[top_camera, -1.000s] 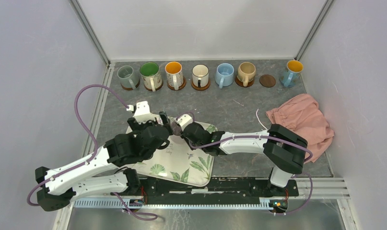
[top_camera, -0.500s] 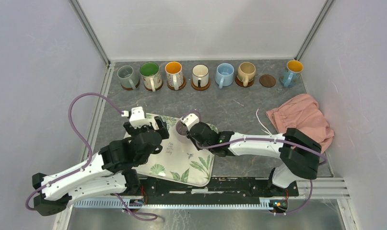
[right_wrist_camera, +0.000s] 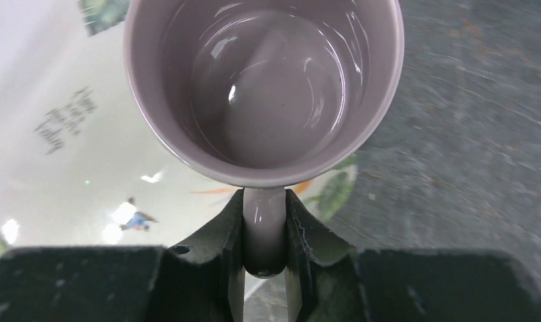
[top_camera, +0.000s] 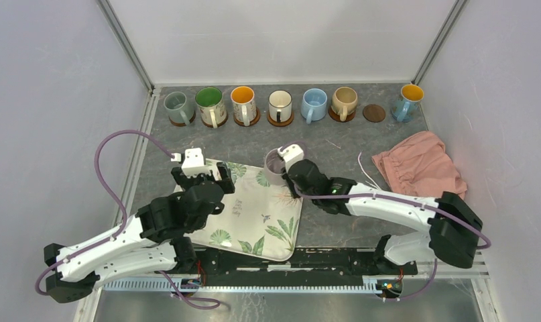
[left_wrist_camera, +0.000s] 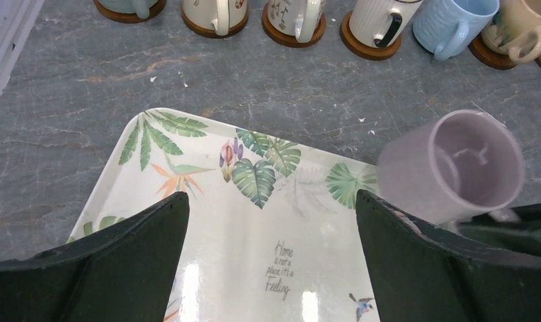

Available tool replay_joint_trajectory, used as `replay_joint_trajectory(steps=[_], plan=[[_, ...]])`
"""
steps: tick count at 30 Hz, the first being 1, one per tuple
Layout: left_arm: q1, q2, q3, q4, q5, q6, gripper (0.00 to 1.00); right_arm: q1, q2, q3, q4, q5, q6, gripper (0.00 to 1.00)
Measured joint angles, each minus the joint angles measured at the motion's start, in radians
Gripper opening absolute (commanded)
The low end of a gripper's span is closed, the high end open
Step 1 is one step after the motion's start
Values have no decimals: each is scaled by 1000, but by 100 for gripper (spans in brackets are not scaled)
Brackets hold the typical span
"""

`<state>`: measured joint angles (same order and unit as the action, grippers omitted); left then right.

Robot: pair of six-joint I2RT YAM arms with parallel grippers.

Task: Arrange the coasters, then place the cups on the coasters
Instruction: Place the cup on the coaster.

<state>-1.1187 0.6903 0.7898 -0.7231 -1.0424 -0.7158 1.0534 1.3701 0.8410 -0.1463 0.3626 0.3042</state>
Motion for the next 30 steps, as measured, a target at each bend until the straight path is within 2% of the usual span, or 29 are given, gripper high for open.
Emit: replay_joint_trajectory(steps=[7,16,26,30], plan=[[0,-6,13,9,8,78,100,-159,-130,-65,-81,37,14,0],[0,4,49,34,23,214,100,-373,-199,-76,-170,55,4,0],[0,-16,48,58,24,279,100,-676,-200,-77,-180,29,-47,0],[0,-29,47,70,25,280,100,-788,-150,-63,-169,7,-68,0]])
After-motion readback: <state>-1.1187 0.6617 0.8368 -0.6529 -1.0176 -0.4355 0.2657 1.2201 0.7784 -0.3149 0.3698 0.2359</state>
